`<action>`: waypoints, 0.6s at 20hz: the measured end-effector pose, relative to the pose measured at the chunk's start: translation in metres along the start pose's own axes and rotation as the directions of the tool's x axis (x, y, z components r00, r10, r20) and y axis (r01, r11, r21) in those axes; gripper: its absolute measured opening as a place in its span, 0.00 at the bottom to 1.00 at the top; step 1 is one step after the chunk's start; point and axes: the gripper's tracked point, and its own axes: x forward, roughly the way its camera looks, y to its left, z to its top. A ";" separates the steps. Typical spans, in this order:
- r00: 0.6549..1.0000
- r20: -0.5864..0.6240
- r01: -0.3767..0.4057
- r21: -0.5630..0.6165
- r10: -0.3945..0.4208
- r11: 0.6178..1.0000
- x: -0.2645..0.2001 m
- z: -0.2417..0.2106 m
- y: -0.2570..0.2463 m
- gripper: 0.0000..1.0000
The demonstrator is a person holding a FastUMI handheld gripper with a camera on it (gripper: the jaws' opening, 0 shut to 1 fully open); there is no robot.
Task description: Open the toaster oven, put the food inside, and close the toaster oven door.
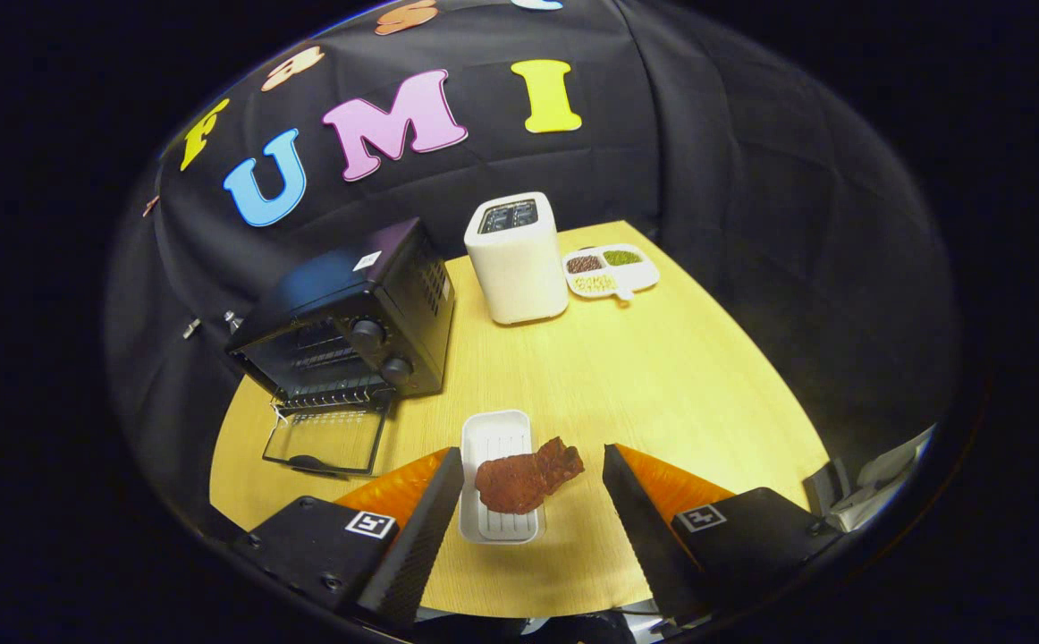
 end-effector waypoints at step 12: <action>0.946 -0.240 -0.182 0.165 0.219 0.969 0.051 -0.039 -0.016 0.47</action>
